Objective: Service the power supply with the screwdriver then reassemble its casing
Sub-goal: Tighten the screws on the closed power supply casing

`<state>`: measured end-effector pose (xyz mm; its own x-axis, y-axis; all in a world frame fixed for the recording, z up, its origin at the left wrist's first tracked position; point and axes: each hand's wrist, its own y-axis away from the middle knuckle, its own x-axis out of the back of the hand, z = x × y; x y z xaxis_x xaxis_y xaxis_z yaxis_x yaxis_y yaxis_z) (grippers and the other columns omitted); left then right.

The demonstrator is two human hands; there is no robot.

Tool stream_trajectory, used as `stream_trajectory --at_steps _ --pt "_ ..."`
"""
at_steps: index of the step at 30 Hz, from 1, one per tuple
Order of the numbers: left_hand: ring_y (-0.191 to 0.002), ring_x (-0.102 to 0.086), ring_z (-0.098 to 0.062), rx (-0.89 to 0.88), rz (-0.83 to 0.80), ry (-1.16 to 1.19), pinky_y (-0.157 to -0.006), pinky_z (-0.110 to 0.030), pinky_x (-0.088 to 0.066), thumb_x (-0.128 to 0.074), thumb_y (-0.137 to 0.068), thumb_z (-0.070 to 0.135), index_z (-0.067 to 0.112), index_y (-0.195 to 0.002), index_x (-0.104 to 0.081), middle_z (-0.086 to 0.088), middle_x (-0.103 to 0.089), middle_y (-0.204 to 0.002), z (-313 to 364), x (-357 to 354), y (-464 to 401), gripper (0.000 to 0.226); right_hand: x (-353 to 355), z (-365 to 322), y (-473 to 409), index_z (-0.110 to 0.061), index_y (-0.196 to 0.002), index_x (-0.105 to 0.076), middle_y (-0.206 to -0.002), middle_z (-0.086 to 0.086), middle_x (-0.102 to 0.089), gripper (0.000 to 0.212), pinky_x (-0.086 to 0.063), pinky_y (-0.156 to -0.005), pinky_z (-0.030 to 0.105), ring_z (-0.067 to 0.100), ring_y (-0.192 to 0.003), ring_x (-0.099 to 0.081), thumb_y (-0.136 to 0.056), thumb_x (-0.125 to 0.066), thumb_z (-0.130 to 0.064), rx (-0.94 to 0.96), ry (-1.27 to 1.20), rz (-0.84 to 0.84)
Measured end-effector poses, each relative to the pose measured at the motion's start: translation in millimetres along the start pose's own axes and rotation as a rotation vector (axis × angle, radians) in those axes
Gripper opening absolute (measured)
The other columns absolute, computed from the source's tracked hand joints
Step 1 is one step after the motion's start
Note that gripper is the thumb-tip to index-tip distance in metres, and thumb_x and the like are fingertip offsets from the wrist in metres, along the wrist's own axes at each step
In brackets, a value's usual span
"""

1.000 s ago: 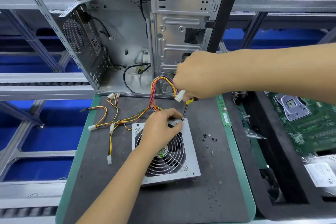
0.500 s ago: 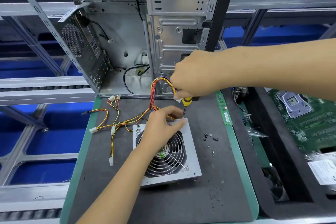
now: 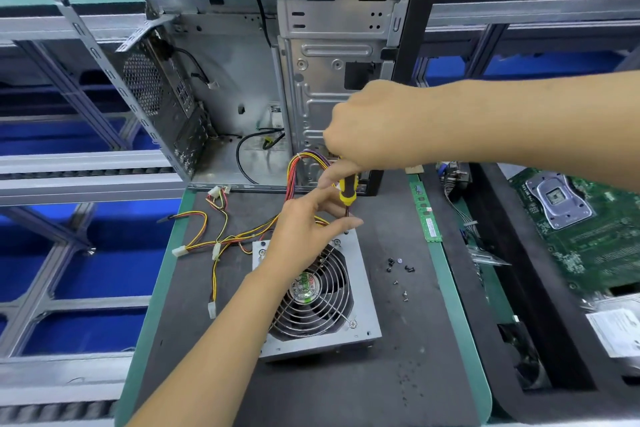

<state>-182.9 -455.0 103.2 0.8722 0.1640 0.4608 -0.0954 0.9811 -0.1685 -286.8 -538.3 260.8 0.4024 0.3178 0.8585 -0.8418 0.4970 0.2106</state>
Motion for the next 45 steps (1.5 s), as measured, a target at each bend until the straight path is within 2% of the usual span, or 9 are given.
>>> stream_trajectory --at_steps 7,13,19,25,31,34,38,42,45 --pt "-0.09 -0.062 -0.003 -0.083 -0.054 -0.013 -0.083 -0.026 -0.05 -0.067 -0.09 0.009 0.012 -0.092 -0.074 0.005 -0.07 -0.094 -1.6 4.2 -2.0 0.008 1.4 8.2 4.5 -0.017 -0.106 -0.049 -0.086 0.001 -0.043 0.025 -0.027 -0.048 0.027 0.011 -0.065 -0.04 -0.088 -0.061 -0.029 0.281 -0.138 -0.022" --pt "-0.071 -0.061 0.0 0.013 0.052 0.102 -0.071 -0.023 -0.05 -0.079 -0.079 0.013 0.029 -0.073 -0.059 0.015 -0.066 -0.07 2.6 -2.8 -3.3 0.027 3.4 3.4 14.4 -0.011 -0.063 -0.024 -0.058 0.001 -0.024 0.058 -0.019 -0.045 0.027 0.021 -0.048 -0.027 -0.092 -0.028 -0.061 0.067 0.089 0.132" --pt "-0.086 -0.069 -0.013 -0.03 -0.038 0.058 -0.079 -0.043 -0.055 -0.071 -0.087 0.012 0.025 -0.084 -0.063 0.002 -0.074 -0.083 2.5 5.8 -2.7 0.016 -1.2 9.6 13.5 -0.02 -0.103 -0.04 -0.081 -0.003 -0.034 0.024 -0.021 -0.047 0.029 0.022 -0.077 -0.047 -0.094 -0.053 -0.038 0.208 -0.114 -0.007" --pt "-0.075 -0.065 -0.005 -0.014 -0.064 0.095 -0.071 -0.019 -0.049 -0.074 -0.083 0.008 0.013 -0.082 -0.067 0.006 -0.069 -0.078 5.1 -1.2 -3.3 0.008 2.6 1.1 19.6 -0.012 -0.06 -0.025 -0.057 0.002 -0.025 0.06 -0.02 -0.045 0.025 0.02 -0.049 -0.026 -0.093 -0.033 -0.061 0.044 0.134 0.127" --pt "-0.081 -0.067 -0.025 -0.047 -0.049 0.128 -0.076 -0.039 -0.055 -0.07 -0.086 0.003 0.026 -0.08 -0.066 -0.014 -0.07 -0.087 -2.1 2.5 -4.4 0.024 4.9 -6.1 14.8 -0.015 -0.112 -0.041 -0.104 0.007 -0.044 0.026 -0.028 -0.052 0.032 0.022 -0.066 -0.043 -0.093 -0.056 -0.027 0.13 -0.133 -0.023" --pt "-0.082 -0.069 -0.017 -0.033 -0.092 0.136 -0.076 -0.028 -0.054 -0.068 -0.087 0.004 0.031 -0.095 -0.063 -0.006 -0.073 -0.086 -1.9 4.3 -3.6 0.028 6.9 -8.0 18.7 -0.011 -0.097 -0.048 -0.09 0.008 -0.053 0.035 -0.02 -0.044 0.028 0.028 -0.073 -0.056 -0.097 -0.041 -0.046 0.061 0.031 0.041" --pt "-0.063 -0.064 -0.008 -0.011 -0.043 0.208 -0.066 -0.016 -0.048 -0.073 -0.082 0.005 0.037 -0.077 -0.057 0.003 -0.067 -0.066 3.4 0.5 -2.1 0.036 10.2 -12.2 22.3 -0.011 -0.058 -0.03 -0.057 0.001 -0.03 0.061 -0.018 -0.044 0.024 0.017 -0.045 -0.026 -0.094 -0.027 -0.06 -0.081 0.149 0.072" --pt "-0.075 -0.07 -0.007 0.017 -0.097 0.197 -0.075 -0.031 -0.057 -0.065 -0.088 0.001 0.011 -0.092 -0.062 -0.004 -0.073 -0.075 -0.9 0.8 -6.4 0.011 3.3 -12.9 25.1 -0.012 -0.1 -0.045 -0.078 0.003 -0.038 0.012 -0.017 -0.042 0.027 0.016 -0.049 -0.029 -0.095 -0.048 -0.023 0.0 -0.009 -0.054" --pt "-0.091 -0.069 0.001 -0.005 -0.165 0.158 -0.077 -0.015 -0.052 -0.059 -0.093 0.001 0.0 -0.096 -0.063 0.01 -0.074 -0.088 -3.5 2.9 -4.9 0.005 5.7 -9.4 30.4 -0.012 -0.095 -0.044 -0.064 0.0 -0.027 0.021 -0.018 -0.042 0.027 0.015 -0.047 -0.023 -0.098 -0.044 -0.032 -0.009 0.0 -0.033"
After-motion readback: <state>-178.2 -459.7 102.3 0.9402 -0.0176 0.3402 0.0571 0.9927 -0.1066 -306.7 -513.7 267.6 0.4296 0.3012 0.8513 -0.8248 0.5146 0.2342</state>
